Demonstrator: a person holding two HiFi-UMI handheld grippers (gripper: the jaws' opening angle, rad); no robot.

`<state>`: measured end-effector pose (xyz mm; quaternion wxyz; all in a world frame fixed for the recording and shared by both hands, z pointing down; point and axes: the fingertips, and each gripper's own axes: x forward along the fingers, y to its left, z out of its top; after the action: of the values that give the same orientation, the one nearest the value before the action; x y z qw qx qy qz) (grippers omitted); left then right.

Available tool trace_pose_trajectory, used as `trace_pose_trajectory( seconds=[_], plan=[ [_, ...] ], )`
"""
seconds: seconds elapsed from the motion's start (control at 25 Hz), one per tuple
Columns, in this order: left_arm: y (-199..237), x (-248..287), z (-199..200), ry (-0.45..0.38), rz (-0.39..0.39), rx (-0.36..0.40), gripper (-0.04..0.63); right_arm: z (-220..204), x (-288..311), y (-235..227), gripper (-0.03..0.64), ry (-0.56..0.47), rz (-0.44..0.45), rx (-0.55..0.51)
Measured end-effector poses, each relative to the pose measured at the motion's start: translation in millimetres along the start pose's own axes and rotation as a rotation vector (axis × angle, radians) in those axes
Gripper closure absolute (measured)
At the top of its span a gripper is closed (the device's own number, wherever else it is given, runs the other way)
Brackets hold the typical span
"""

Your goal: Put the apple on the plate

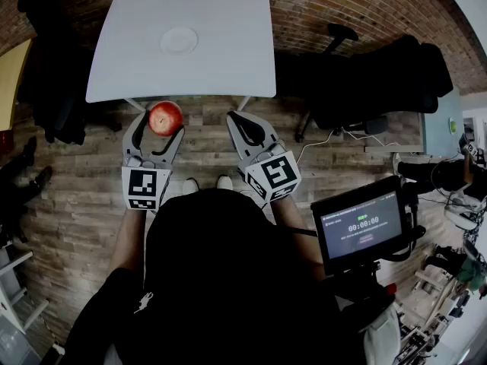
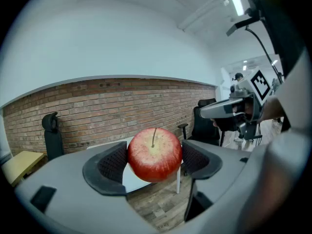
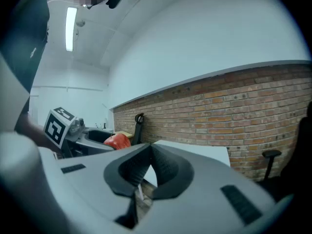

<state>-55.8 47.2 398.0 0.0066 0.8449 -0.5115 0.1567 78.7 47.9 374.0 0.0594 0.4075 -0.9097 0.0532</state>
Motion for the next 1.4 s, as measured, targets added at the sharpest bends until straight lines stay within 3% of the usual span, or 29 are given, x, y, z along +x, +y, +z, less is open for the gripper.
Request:
trace_pose_trajectory(
  seconds=[1.4],
  plan=[
    [35, 20, -1, -0.024, -0.054, -0.003, 0.236, 5, 35, -1, 0.612, 0.02, -0.048, 0.012]
  ],
)
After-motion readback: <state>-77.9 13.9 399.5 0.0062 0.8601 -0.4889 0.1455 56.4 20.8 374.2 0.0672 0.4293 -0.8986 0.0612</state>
